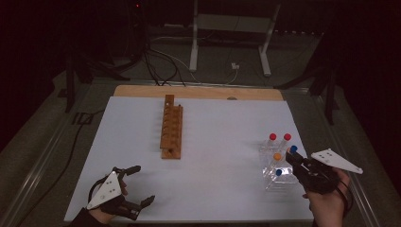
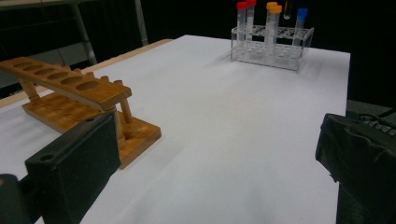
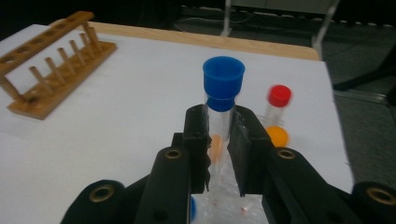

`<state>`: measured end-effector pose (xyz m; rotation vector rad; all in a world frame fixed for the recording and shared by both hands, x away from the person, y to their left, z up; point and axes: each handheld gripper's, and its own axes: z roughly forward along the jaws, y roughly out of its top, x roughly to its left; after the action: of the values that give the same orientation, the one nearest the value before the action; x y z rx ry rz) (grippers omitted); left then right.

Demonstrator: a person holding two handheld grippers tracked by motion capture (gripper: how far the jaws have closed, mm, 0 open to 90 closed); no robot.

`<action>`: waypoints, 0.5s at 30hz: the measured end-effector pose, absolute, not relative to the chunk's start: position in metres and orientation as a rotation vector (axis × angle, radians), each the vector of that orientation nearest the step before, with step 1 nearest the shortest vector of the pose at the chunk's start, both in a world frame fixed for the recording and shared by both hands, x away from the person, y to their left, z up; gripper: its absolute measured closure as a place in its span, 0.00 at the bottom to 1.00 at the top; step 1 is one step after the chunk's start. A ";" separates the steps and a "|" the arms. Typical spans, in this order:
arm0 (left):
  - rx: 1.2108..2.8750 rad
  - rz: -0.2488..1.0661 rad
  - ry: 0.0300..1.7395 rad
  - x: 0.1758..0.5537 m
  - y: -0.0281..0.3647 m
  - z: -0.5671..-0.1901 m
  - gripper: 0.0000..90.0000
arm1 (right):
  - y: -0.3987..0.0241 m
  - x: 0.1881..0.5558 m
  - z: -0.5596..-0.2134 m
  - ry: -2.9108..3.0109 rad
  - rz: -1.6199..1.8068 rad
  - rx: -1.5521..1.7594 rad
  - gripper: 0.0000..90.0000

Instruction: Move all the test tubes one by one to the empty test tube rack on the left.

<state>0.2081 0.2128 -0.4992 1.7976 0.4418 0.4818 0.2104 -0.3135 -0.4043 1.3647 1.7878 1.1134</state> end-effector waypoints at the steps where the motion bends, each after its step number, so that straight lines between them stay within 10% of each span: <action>1: 1.798 0.480 0.441 0.208 0.213 -0.499 0.01 | -0.312 0.211 -0.404 1.796 1.127 1.362 0.85; 15: 1.823 0.423 0.462 0.208 0.206 -0.493 0.01 | -0.251 0.228 -0.421 2.001 1.174 1.243 0.85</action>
<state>0.2079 0.2060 -0.4933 1.8231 0.4621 0.4225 0.2282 -0.2513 -0.4208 1.2432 2.0006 1.1736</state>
